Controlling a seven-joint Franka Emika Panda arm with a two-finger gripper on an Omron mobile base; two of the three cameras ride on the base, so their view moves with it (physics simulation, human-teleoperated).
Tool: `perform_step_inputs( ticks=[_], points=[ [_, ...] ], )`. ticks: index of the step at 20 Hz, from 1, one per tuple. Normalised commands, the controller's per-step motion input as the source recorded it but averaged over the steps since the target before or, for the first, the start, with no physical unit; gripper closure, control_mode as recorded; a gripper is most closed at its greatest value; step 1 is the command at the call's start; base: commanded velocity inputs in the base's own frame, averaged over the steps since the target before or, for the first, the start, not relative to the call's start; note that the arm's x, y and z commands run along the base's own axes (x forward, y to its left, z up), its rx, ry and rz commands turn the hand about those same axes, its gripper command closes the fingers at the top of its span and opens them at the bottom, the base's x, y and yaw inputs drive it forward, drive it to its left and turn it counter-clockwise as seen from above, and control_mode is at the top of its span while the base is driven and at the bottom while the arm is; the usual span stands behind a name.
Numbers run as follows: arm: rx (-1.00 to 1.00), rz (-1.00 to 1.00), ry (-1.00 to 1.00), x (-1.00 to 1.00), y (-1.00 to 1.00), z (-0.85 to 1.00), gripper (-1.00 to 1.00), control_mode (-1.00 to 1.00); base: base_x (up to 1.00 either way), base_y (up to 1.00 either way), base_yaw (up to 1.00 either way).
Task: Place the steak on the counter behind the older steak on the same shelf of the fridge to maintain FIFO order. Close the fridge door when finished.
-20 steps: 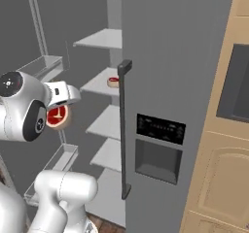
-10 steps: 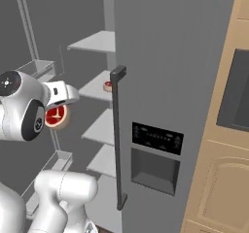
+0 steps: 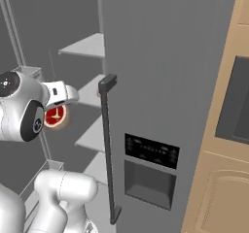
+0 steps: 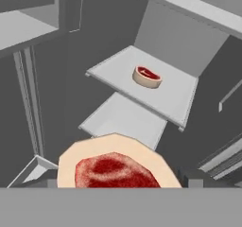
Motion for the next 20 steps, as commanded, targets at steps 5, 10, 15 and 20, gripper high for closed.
perform_step_inputs(
  ticks=[5, 10, 15, 20],
  points=[
    [0.0, 0.0, 0.0, 0.0, 0.0, 0.0, 1.0, 1.0, 0.56, -0.02, 0.06],
    [0.0, 0.0, 0.0, 0.0, 0.0, 0.0, 1.0, 1.0, 0.37, 0.06, 0.06],
    [0.0, 0.0, 0.0, 0.0, 0.0, 0.0, 1.0, 1.0, 0.28, 0.38, 0.0],
    [0.0, 0.0, 0.0, 0.0, 0.0, 0.0, 1.0, 1.0, 0.26, 0.41, 0.0]
  ],
)
